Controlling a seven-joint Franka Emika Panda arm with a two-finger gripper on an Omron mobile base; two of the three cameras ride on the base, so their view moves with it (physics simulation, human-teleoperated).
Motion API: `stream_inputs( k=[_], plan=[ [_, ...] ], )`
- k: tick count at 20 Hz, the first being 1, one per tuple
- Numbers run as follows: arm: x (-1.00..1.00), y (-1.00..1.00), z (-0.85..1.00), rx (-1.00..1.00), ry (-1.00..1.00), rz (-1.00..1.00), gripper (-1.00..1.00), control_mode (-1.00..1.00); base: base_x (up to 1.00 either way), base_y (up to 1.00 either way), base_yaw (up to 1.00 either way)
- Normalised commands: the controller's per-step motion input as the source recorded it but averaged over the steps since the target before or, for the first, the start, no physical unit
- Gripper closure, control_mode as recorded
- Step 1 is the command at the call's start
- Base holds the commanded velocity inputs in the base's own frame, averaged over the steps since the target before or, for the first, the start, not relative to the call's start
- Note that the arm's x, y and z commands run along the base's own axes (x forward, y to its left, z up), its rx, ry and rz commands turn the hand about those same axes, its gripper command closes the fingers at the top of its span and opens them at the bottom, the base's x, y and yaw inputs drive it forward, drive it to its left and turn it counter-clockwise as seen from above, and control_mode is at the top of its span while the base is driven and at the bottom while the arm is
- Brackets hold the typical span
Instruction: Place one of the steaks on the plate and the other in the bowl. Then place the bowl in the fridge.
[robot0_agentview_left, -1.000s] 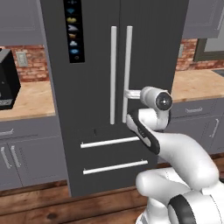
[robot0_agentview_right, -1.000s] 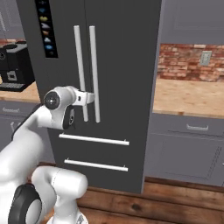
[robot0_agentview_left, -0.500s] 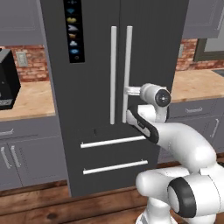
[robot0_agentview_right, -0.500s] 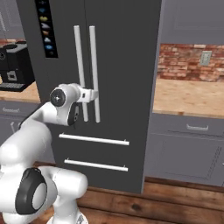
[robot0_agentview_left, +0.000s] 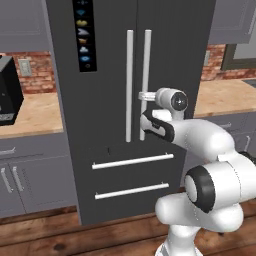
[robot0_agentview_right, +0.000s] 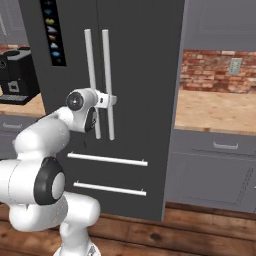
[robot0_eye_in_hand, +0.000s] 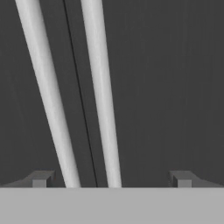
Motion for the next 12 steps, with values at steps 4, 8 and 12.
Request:
stream_inputs(
  k=[4, 8, 12],
  plan=[
    [0.53, 0.0, 0.0, 0.0, 0.0, 0.01, -1.0, -1.0, 0.0, 0.0, 0.0],
    [0.56, 0.0, 0.0, 0.0, 0.02, 0.02, -1.0, -1.0, 0.0, 0.0, 0.0],
    [0.47, 0.0, 0.0, 0.01, 0.03, 0.02, -1.0, -1.0, 0.0, 0.0, 0.0]
  ],
)
